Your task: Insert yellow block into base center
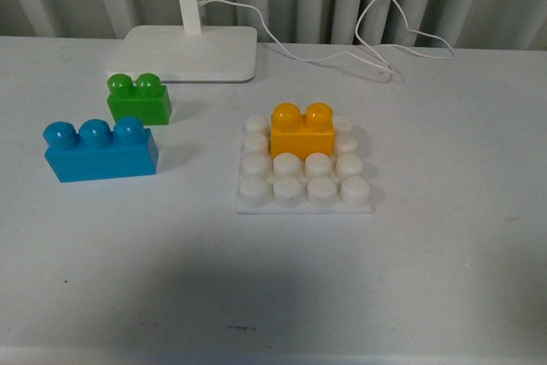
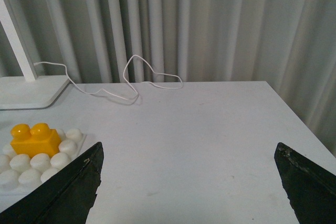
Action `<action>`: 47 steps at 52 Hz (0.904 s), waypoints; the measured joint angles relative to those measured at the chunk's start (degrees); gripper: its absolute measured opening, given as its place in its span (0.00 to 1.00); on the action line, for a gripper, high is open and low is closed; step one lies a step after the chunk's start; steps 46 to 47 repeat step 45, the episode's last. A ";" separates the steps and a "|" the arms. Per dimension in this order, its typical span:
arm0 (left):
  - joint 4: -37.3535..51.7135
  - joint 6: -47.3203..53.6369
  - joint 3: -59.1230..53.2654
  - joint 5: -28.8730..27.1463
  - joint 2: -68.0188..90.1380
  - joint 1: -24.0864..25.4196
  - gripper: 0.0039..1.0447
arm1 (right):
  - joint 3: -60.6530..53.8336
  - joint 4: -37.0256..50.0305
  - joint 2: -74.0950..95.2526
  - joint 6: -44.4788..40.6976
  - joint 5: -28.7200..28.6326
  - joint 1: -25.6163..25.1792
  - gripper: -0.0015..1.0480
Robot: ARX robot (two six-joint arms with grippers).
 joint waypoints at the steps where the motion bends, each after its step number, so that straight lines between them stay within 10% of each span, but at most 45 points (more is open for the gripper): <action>1: 0.00 -0.02 0.00 0.00 0.00 0.00 0.26 | 0.00 0.00 0.00 0.00 0.00 0.00 0.91; 20: 0.00 0.02 0.00 0.00 -0.02 0.00 0.96 | 0.00 0.00 0.00 0.00 0.00 0.00 0.91; 47: 0.00 -0.02 0.00 0.02 -0.02 0.00 0.94 | 0.00 0.00 0.00 0.00 0.00 0.00 0.91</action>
